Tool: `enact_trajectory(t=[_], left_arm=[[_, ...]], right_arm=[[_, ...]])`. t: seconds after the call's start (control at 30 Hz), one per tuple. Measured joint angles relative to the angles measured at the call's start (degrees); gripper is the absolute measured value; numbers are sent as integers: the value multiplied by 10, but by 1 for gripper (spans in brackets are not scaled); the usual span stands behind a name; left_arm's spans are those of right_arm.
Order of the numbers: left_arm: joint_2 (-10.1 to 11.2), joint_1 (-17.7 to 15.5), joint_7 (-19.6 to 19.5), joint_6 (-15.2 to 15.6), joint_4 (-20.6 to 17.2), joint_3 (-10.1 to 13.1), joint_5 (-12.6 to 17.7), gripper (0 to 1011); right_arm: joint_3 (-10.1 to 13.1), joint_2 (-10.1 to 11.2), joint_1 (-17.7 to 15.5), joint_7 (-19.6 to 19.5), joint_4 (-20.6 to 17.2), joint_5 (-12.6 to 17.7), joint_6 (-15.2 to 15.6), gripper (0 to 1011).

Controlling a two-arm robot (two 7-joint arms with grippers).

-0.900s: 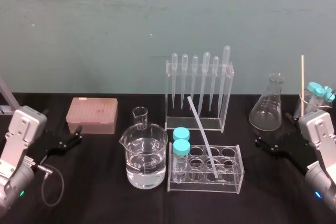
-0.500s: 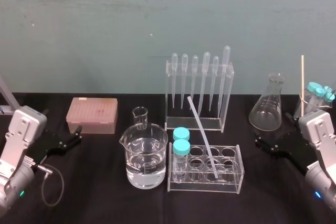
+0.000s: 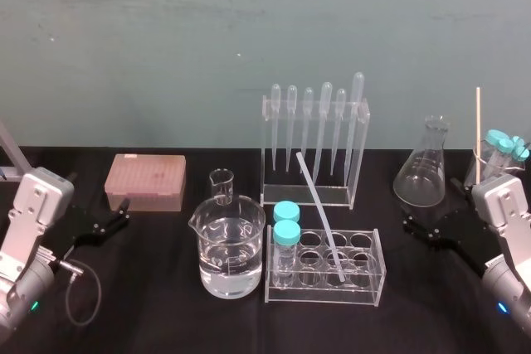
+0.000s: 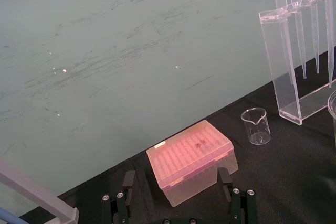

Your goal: Pick up the stirring rod with one hand, then place it down.

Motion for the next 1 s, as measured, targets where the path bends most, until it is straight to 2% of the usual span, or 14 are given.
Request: enact_trajectory(t=[0.93, 1.0], left_arm=[[0, 0, 0, 0, 0, 0, 0, 1000], [0, 0, 0, 0, 0, 0, 0, 1000]], right_arm=[[0, 0, 0, 0, 0, 0, 0, 1003], [6, 0, 0, 11, -3, 11, 12, 1003]])
